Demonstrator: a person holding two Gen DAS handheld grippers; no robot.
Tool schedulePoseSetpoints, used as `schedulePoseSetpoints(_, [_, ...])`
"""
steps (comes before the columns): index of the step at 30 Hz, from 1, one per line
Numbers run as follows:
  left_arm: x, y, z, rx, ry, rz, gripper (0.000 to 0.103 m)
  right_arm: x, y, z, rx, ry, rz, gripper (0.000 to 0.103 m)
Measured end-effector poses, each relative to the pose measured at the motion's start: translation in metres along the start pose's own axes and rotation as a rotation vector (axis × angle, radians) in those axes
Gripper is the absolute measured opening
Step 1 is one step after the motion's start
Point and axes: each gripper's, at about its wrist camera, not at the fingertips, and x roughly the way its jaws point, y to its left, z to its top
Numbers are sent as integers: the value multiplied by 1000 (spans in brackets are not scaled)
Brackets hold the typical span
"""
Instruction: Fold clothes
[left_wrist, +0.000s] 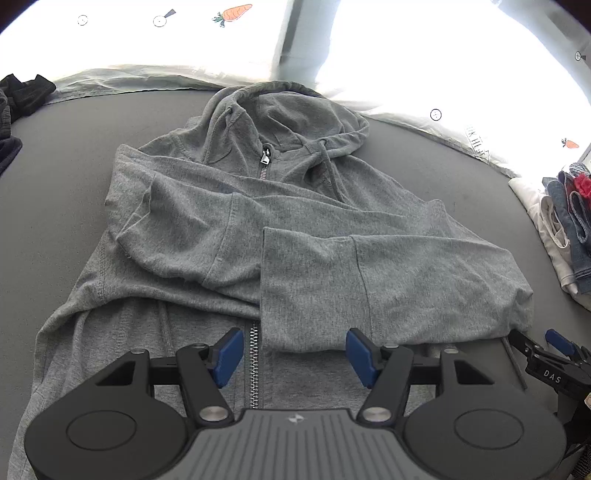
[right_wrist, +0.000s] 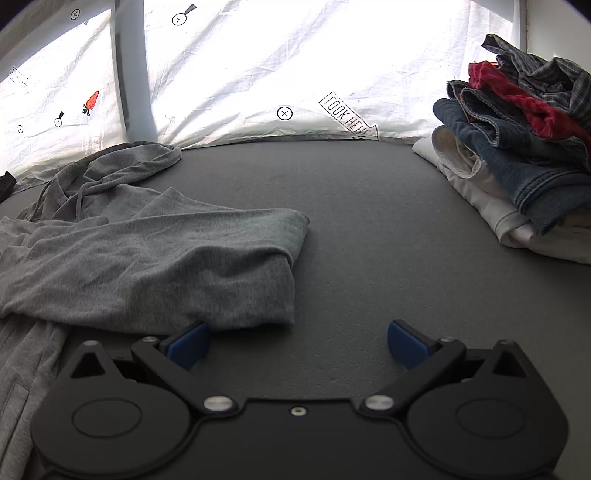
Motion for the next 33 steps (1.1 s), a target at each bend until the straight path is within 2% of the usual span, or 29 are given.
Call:
schedulePoseSetpoints(2, [9,-7,1,26,16,-2,61,0,0,0,0,0,0,103])
schedulePoseSetpoints(3, [10,-9,1,37,16,-2,58,0,0,0,0,0,0,103])
schedulePoseSetpoints(4, [10,-12,1,55,6,0,50,0,0,0,0,0,0,103])
schedulePoseSetpoints(5, [10,-14,0,76,-1,5,20,0,0,0,0,1,0,103])
schedulePoseSetpoints(6, [11,-14,1,94,5,9,3,0,0,0,0,1,0,103])
schedulePoseSetpoints(7, [11,-14,1,103,6,10,1,0,0,0,0,1,0,103])
schedulePoseSetpoints(14, [-13,-4,11,76,-86,24,0,0,0,1,1,1,0,103])
schedulePoseSetpoints(25, [-73,13,57,34,-284,32,0,0,1,1,-2,2,-5,103])
schedulePoseSetpoints(33, [-98,64,86,-69,-386,98,0,0,2,1,-7,2,-15,103])
